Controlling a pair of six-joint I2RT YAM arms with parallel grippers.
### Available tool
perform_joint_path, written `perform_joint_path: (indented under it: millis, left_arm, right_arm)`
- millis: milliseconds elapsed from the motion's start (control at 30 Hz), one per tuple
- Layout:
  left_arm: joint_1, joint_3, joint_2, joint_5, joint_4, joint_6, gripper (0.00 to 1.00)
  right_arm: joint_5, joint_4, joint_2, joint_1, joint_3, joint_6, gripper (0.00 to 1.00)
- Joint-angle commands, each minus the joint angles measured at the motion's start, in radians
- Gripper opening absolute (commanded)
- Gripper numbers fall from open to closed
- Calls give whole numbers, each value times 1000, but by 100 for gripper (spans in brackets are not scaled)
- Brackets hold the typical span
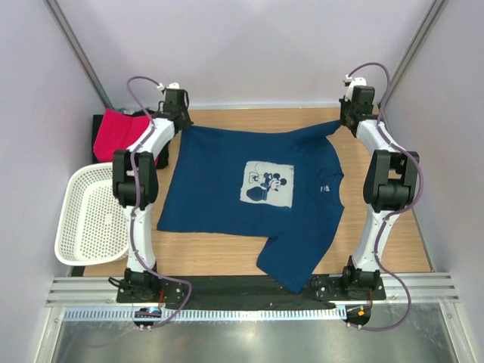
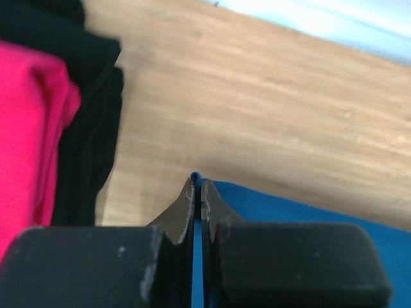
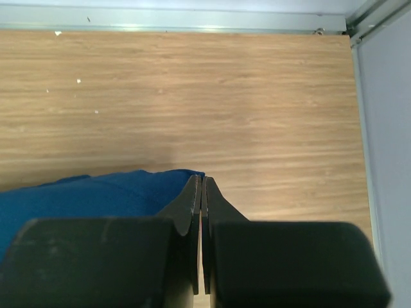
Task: Fold and stack the t-shirts
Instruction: Fold the tshirt
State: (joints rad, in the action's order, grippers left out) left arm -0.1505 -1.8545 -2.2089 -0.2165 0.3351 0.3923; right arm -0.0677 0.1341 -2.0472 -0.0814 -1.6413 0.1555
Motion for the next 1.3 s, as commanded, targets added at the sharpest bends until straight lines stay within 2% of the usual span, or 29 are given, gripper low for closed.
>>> perform_joint_path:
  millis: [0, 333, 500, 667, 867, 1267]
  left_arm:
    - [11, -74, -41, 25, -79, -17, 0]
    - [43, -153, -100, -38, -73, 51, 0]
    - [45, -143, -92, -44, -71, 13, 0]
    - [48, -111, -74, 17, -70, -35, 0]
    - [52, -58, -20, 118, -71, -93, 0]
    - [103, 143, 130, 180, -116, -168, 0]
  right_arm:
    - [16, -99, -31, 3, -107, -28, 1]
    - [15, -129, -99, 6, -215, -103, 1]
    - [104, -123, -146, 22, -293, -152, 1]
    - [101, -84, -139, 42, -315, -137, 1]
    - [88, -30, -36, 49, -226, -88, 1]
    - [31, -5, 289, 60, 78, -53, 1]
